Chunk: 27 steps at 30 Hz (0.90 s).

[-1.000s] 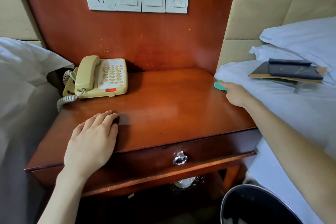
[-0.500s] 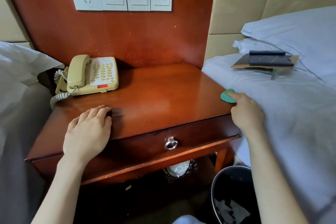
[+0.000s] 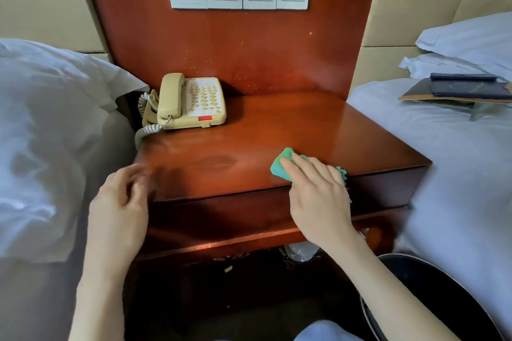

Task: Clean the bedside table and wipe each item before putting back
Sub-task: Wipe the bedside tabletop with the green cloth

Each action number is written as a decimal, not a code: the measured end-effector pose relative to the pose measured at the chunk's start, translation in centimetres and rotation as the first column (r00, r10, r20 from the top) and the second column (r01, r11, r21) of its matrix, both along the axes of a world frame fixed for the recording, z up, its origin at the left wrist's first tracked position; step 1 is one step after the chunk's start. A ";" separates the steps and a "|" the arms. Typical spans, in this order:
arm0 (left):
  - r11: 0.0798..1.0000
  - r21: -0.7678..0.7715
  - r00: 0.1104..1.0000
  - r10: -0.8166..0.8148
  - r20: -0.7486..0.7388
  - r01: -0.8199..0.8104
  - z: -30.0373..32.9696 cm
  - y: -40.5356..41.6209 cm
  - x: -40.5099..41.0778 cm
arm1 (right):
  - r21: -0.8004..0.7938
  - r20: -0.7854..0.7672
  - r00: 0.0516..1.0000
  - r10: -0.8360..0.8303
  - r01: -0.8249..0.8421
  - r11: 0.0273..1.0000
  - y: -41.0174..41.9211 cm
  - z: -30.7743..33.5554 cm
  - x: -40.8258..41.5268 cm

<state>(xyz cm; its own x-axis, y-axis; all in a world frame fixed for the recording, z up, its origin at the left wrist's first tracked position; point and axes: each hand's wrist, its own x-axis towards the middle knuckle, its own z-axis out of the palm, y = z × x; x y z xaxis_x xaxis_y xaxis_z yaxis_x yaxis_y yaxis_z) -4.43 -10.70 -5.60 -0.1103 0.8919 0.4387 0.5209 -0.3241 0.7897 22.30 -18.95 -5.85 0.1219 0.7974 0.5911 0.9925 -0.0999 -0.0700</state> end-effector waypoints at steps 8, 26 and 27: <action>0.997 -0.075 0.923 0.019 0.385 0.011 -2.6 -2.0 -3.0 | -0.316 -0.009 0.965 0.264 -0.253 0.914 4.3 1.9 -5.6; 0.997 -0.043 0.887 -0.036 0.461 0.063 -4.4 -1.5 -5.7 | -0.449 -0.276 0.720 0.636 -0.682 0.577 15.4 4.3 -14.4; 0.997 -0.037 0.890 -0.037 0.453 0.061 -4.4 -1.5 -5.7 | -0.441 -0.289 0.683 0.671 -0.717 0.540 14.4 4.2 -14.1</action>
<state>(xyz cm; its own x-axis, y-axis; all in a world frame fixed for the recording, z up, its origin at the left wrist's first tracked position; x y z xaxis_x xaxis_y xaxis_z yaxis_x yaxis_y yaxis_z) -10.12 -12.23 -9.99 -0.2418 0.9202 0.3077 0.0880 -0.2950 0.9514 8.16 -4.52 -1.61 -0.5714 0.8126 0.1152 0.7590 0.5766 -0.3024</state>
